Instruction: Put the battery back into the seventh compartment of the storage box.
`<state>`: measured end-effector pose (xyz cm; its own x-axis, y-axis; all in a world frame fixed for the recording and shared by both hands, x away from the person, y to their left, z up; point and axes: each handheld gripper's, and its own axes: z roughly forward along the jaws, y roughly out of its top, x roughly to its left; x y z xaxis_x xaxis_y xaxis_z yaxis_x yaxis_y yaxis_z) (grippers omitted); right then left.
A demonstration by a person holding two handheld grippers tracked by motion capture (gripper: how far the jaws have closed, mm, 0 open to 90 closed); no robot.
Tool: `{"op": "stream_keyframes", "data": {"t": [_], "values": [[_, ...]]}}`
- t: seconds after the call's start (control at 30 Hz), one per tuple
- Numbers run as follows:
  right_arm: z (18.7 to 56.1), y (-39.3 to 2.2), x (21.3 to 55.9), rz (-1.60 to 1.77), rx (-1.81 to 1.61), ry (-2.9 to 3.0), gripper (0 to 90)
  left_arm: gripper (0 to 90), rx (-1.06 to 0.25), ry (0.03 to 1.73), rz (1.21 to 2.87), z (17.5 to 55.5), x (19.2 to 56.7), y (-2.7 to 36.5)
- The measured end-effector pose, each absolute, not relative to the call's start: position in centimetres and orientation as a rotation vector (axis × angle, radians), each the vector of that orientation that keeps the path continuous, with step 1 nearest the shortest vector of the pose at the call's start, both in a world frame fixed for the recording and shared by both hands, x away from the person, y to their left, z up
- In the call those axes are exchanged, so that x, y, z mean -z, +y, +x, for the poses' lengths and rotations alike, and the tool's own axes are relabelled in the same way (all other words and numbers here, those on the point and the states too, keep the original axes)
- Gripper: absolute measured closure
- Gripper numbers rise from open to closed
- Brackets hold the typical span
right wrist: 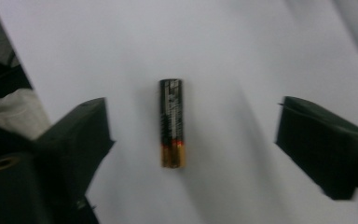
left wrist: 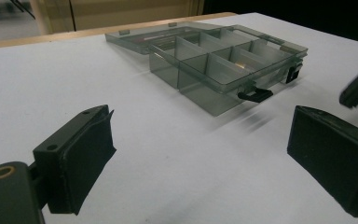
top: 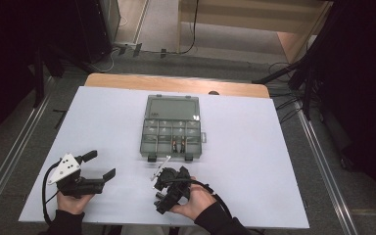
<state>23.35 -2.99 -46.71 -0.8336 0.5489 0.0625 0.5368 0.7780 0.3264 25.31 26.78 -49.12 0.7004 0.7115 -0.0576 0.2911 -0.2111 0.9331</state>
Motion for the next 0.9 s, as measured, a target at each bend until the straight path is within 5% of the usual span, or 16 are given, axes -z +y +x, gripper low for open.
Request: {"op": "stream_keyframes", "data": {"t": [0.53,0.9], "values": [[22.6,-1.6,47.5,0.852,-0.346,2.966,76.7,6.8,-0.474,0.798,1.799,25.3,49.1,26.8],[22.4,-1.5,47.1,0.895,-0.353,2.955,78.1,6.8,-0.474,0.795,1.802,25.3,49.1,26.8]]}}
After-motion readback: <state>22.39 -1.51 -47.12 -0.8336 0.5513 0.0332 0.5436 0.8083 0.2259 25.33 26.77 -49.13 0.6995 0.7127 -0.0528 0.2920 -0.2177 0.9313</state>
